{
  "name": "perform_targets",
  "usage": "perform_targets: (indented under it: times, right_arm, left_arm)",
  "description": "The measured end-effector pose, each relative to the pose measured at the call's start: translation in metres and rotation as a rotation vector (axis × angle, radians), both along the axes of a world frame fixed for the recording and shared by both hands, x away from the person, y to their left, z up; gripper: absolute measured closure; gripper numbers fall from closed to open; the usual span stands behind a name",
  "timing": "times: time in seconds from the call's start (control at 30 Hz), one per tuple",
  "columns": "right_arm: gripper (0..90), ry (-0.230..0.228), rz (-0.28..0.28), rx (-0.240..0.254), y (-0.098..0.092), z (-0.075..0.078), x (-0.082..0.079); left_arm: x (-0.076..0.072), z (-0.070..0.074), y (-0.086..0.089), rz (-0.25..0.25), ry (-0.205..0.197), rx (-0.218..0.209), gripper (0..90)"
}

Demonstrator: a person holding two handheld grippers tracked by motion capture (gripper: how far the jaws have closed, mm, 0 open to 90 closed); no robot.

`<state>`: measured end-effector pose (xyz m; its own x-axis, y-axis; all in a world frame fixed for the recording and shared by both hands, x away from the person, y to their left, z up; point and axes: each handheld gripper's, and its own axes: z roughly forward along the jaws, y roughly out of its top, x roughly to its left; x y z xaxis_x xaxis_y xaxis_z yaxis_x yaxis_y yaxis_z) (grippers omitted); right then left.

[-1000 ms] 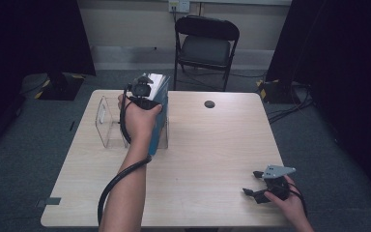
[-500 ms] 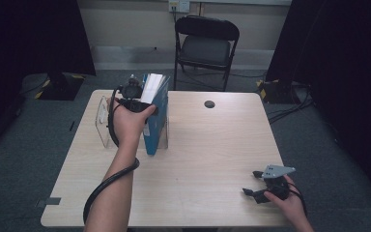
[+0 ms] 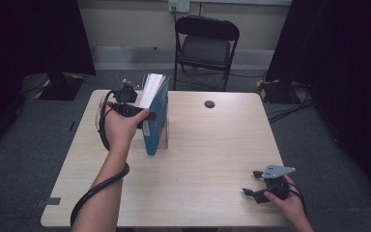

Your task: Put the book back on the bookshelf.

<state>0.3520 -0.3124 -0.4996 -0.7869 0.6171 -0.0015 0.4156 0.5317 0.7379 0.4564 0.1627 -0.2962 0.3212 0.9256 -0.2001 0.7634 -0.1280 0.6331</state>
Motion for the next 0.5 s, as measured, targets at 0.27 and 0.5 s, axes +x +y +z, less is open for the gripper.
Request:
perform_targets:
  times: [0.27, 0.5]
  right_arm:
    - [16.4, 0.000, 0.000, 0.000, 0.000, 0.000, 0.000]
    - [16.4, -0.003, -0.002, -0.001, 0.000, 0.000, 0.000]
  left_arm:
    - [-0.005, 0.000, 0.000, -0.058, 0.000, -0.013, 18.6]
    - [-0.011, -0.003, 0.004, -0.101, -0.006, -0.010, 16.3]
